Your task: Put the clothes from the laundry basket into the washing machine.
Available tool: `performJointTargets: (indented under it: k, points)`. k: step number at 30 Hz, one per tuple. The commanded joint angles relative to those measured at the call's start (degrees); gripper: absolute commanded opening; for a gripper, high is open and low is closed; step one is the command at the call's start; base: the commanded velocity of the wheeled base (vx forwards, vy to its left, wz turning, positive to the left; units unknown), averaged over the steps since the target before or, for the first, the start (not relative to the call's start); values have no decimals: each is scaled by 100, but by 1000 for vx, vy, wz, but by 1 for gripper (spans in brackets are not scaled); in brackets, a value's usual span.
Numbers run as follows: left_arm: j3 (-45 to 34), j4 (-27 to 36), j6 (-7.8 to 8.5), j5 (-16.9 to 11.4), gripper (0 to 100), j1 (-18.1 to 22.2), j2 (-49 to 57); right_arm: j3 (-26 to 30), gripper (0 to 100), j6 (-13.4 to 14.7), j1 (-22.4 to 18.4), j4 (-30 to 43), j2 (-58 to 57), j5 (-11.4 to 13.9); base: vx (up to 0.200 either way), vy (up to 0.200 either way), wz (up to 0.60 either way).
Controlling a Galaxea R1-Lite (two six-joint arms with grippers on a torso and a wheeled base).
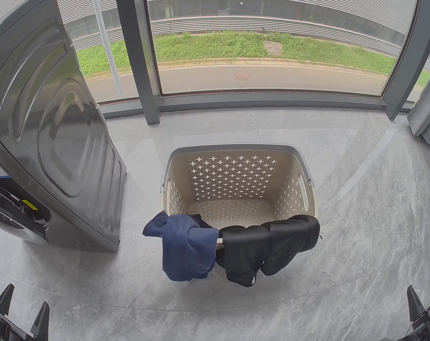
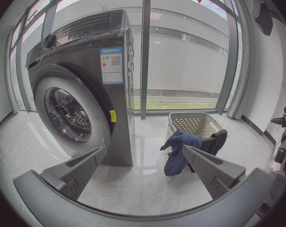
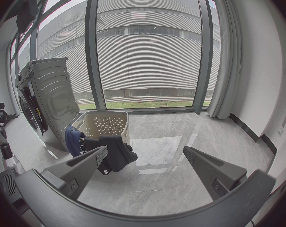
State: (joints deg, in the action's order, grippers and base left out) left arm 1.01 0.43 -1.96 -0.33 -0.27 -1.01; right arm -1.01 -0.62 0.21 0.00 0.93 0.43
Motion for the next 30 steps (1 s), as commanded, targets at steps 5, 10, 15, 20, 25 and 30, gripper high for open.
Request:
performJointTargets:
  k: [5, 10, 15, 20, 25, 30]
  points:
    - [-92, 1, 3, -2, 100, 0, 92, 101, 100, -8, -3, 0, -93, 1, 0, 0, 360]
    - [-92, 1, 3, -2, 100, 0, 84, 101, 100, 1, 6, 0, -93, 1, 0, 80, 0]
    - [-92, 1, 3, -2, 100, 0, 92, 101, 100, 1, 6, 0, -93, 1, 0, 200, 0]
    - [-92, 1, 3, -2, 100, 0, 84, 101, 100, -8, -3, 0, -93, 1, 0, 200, 0]
    - [-92, 1, 3, -2, 100, 0, 92, 101, 100, -8, 6, 0, -93, 1, 0, 200, 0]
    - [-92, 1, 3, -2, 100, 0, 84, 101, 100, 1, 6, 0, -93, 1, 0, 160, 0]
